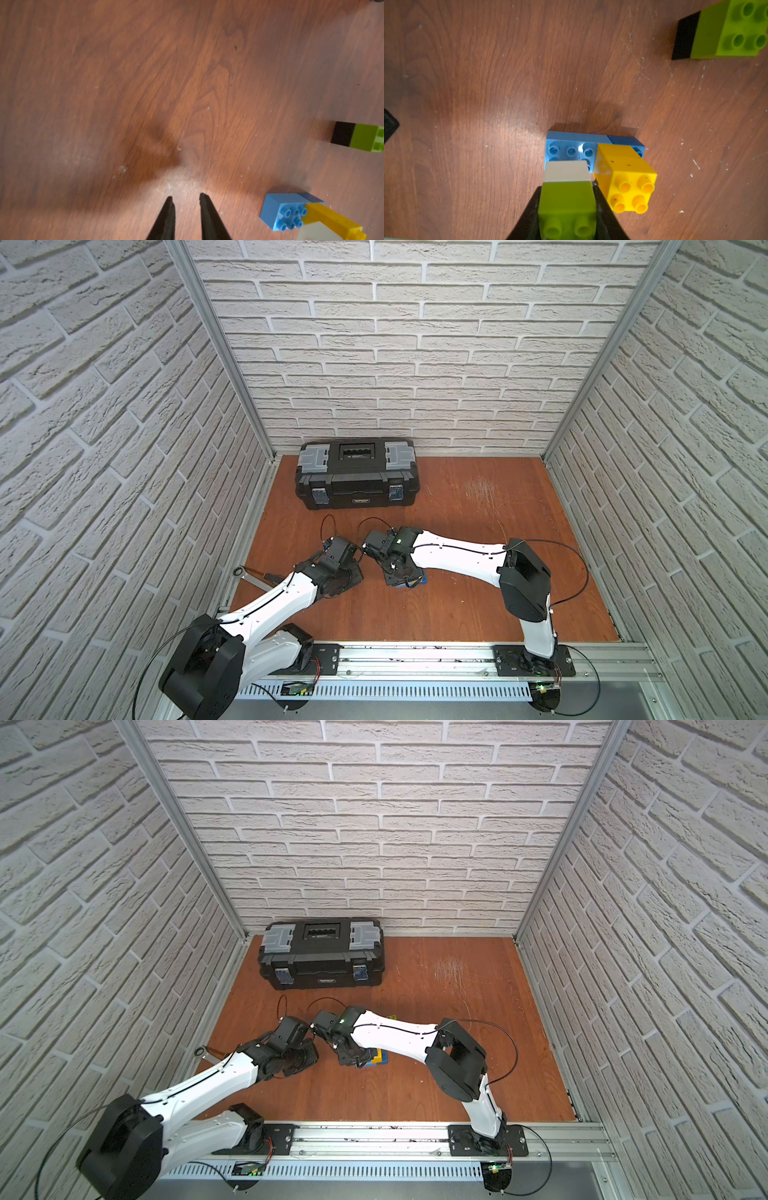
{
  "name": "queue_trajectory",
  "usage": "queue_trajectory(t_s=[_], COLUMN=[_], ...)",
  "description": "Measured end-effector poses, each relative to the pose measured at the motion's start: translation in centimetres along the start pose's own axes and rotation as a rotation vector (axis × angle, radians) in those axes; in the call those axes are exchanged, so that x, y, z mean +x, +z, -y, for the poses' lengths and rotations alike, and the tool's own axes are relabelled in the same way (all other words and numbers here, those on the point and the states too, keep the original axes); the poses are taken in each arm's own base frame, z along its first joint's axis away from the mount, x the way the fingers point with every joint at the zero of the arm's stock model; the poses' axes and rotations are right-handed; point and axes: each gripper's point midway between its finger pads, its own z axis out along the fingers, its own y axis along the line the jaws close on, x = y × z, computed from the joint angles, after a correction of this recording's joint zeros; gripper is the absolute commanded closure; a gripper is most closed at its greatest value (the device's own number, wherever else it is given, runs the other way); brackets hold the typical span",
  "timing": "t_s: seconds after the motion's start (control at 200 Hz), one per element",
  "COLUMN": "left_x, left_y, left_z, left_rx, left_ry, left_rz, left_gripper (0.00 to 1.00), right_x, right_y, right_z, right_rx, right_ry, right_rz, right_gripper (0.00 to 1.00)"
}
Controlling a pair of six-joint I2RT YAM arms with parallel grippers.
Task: Assemble the number 4 with lego
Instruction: Assemble the lego brick with the lego brick.
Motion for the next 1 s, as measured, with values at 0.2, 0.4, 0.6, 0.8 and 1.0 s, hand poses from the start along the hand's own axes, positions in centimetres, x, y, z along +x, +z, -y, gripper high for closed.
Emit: queue_trajectory(t_s=[0.2,0.4,0.6,0.8,1.0], left_x=[0.4,0.5,0.7,0.8,0.8], left_y=[0.4,0.5,0.8,0.9,1.1], left_z=[-0.4,-0.5,-0.7,-0.7,-0.7], left_rx=[-0.014,-0.019,-0.033,-0.031,-0.031], left_ry=[0.0,0.001,0.002,0.001,-0.002], left_rz=[-0.016,-0.022,-0.035,-0.041,-0.046], left_gripper=[0.75,0.75,0.75,0.75,0.74], right_x=[0.0,0.0,-0.3,-0.6,-0.6], right_y=[0.8,1.3,1.4,1.6,2.0], right_z=[-0.2,-0.4,-0.2,0.0,0.0], right_rx=[0.008,0.01,0.011,0.023,0.034], right_ry=[0.006,0.025,0.051,0.075,0.09], right_rz=[-0.007,-0.009,-0.009,-0.018,-0.031], right_gripper=[0.98,0.98,0.98,0.98,0.98])
